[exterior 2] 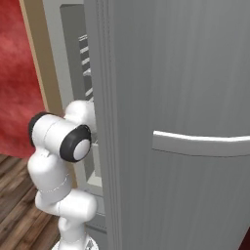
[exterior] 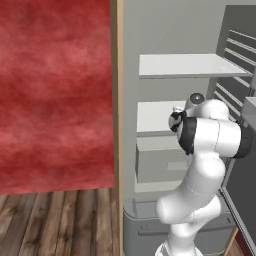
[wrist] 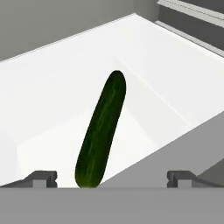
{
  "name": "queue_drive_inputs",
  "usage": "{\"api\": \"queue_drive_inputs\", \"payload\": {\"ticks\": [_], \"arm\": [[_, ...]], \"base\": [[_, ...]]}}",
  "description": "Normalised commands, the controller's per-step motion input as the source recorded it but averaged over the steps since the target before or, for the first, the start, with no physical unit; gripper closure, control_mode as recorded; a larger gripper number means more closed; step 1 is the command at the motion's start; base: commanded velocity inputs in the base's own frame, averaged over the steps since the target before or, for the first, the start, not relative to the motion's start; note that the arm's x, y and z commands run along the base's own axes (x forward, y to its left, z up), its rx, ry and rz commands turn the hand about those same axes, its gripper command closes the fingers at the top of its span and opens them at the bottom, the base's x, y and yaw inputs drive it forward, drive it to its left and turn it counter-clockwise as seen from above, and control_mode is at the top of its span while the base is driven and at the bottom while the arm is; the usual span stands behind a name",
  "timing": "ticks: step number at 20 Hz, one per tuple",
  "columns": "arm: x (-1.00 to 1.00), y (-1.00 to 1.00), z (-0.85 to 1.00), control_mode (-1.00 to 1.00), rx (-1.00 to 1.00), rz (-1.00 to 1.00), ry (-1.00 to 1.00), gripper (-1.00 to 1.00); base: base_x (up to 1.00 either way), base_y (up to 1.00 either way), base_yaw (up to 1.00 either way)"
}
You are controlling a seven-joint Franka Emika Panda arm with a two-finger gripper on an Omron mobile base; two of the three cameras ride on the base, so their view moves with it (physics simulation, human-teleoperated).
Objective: Place the cold items (corn and cucumber) from the fridge in one tupperware on the dining counter. Place the warm items (kebab skewer and hot dog) in the stove area in another tupperware.
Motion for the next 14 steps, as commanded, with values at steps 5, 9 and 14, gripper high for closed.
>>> {"api": "queue_drive_inputs", "payload": {"ticks": [5,9,14], "arm": [[0.71,-0.11,-0.29,-1.0,0.0,0.0,0.14,-1.0],[0.69,-0.12,-0.35,-1.0,0.0,0.0,0.01,-1.0],[0.17,-0.3,-0.72,-1.0,0.0,0.0,0.03,-1.0]], "base": [[0.0,0.0,0.0],[0.0,0.0,0.0],[0.0,0.0,0.0]]}}
